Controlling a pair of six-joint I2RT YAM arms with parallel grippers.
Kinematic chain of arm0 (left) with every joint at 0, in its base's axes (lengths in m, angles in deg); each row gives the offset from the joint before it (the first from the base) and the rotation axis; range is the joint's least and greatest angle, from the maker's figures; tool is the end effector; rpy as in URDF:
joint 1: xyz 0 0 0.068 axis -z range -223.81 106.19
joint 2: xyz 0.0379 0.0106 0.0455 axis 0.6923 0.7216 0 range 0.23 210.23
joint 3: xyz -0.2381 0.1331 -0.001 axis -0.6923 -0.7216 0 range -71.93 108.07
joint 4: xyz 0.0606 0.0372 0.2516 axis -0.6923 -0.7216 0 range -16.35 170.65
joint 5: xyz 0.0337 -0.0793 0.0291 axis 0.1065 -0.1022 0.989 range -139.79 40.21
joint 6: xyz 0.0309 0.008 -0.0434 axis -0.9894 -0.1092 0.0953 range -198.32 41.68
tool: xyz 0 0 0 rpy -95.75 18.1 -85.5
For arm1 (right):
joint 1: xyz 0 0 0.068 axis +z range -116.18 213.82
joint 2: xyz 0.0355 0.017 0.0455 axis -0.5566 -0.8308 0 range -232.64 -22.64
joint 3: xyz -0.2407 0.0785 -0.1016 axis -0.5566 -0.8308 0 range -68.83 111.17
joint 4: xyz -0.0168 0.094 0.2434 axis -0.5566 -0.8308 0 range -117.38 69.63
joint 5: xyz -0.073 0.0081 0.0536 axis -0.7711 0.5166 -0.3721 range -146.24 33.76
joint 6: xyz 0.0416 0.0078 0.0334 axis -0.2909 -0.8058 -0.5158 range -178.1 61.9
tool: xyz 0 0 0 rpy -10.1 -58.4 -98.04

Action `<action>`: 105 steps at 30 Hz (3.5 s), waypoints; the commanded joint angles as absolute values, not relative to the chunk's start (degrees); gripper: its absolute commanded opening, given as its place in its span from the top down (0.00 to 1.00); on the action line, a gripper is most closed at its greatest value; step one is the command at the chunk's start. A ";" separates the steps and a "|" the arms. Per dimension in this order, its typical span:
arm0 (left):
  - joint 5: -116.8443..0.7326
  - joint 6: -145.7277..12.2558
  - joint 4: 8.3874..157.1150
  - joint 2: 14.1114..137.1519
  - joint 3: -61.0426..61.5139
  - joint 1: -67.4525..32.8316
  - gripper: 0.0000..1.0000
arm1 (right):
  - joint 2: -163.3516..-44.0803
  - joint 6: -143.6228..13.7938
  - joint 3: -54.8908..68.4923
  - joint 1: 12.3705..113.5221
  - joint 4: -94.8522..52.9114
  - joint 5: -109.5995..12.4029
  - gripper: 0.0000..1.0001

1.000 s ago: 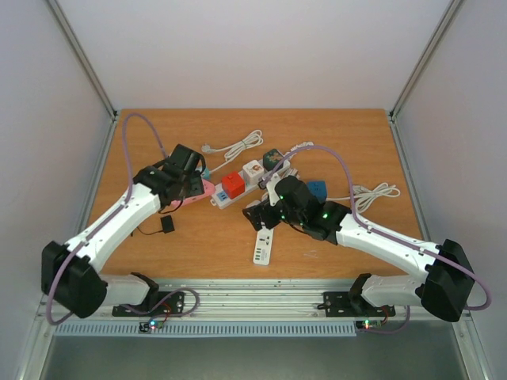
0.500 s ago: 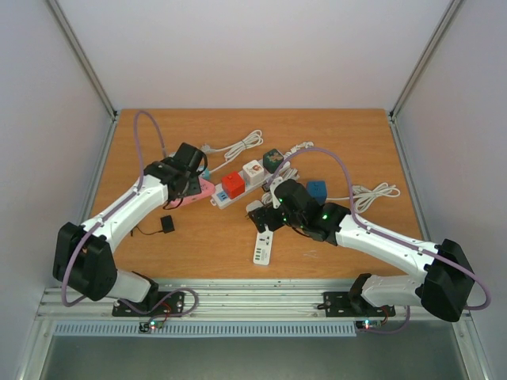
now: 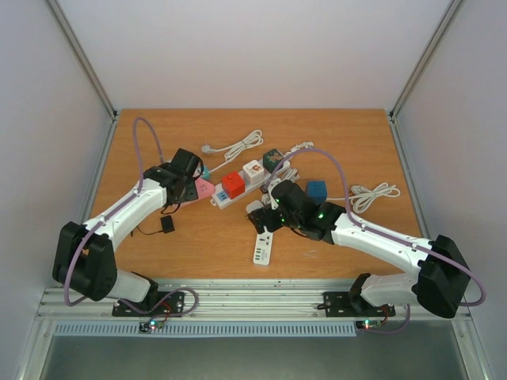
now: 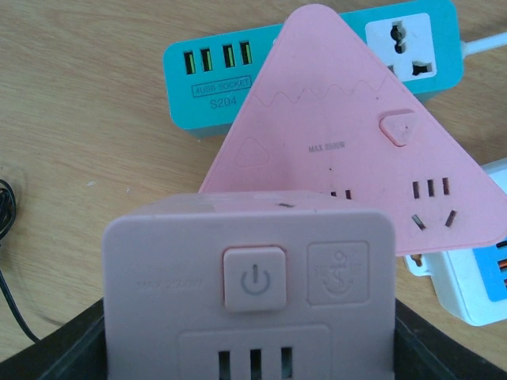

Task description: Insert the plug

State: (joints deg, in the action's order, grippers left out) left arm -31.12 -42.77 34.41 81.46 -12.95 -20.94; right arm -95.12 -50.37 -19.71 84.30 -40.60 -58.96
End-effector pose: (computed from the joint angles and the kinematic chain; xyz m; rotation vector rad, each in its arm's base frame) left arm 0.2521 -0.0940 0.2369 -0.3755 2.6299 0.1349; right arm 0.1723 0.2062 0.2477 -1.1231 2.0667 0.3156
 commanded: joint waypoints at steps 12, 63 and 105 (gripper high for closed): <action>-30.52 -43.03 39.35 82.26 -11.72 -22.81 0.67 | -96.12 -50.89 -17.48 84.53 -41.56 -54.24 0.04; -29.97 -42.81 52.51 88.92 -13.93 -24.56 0.68 | -98.04 -51.24 -15.64 84.48 -43.61 -52.49 0.05; -28.38 -39.24 55.78 89.67 -21.31 -24.43 0.38 | -96.84 -51.68 -15.22 84.53 -45.54 -53.13 0.05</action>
State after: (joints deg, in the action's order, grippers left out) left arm -25.85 -40.89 65.86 91.51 -21.89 -24.22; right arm -97.79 -50.90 -16.58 84.30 -44.34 -52.58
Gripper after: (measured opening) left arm 0.640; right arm 0.951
